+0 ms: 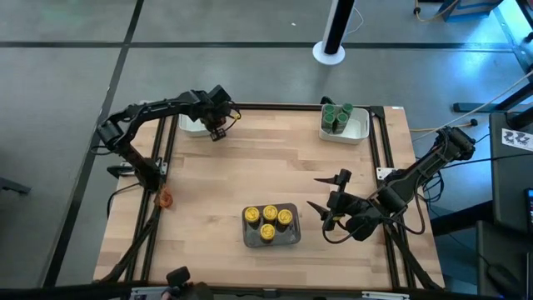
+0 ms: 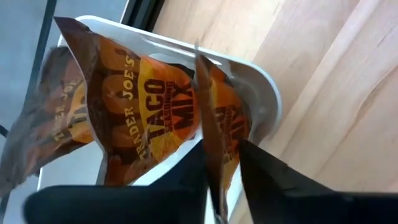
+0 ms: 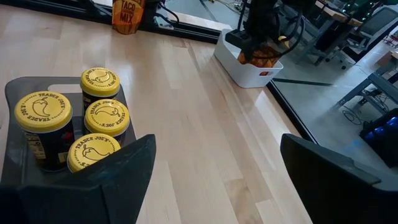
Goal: Sort spices by type
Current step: Put the bottom orange seasoning bag into the left white bin, then put the orange seasoning bag into the left white bin
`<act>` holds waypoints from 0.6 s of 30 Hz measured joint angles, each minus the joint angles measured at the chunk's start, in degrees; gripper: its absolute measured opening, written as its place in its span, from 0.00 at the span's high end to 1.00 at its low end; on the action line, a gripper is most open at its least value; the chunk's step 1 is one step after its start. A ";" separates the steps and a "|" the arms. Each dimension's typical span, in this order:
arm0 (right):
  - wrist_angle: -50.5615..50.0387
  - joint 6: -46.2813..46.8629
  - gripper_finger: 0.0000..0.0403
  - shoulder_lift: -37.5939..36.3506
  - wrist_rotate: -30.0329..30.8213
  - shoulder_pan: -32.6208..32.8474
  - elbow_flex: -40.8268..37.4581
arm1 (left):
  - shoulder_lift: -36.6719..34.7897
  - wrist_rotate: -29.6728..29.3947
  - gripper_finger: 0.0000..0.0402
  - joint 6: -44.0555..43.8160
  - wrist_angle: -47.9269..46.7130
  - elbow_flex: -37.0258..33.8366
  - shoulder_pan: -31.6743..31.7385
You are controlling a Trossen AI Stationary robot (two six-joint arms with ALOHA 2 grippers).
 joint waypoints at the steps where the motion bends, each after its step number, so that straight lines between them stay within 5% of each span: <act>1: 0.00 0.00 0.15 0.00 0.00 0.00 0.00 | 0.00 0.00 0.80 -0.05 -0.04 0.00 0.00; 8: -0.07 -0.01 0.15 0.00 -0.01 0.00 0.00 | -1.23 -0.33 0.66 0.10 -3.47 2.14 0.00; 18: -0.03 -0.02 0.15 0.00 -0.02 0.00 0.00 | -6.75 -0.41 0.63 -4.36 -12.81 10.62 -1.70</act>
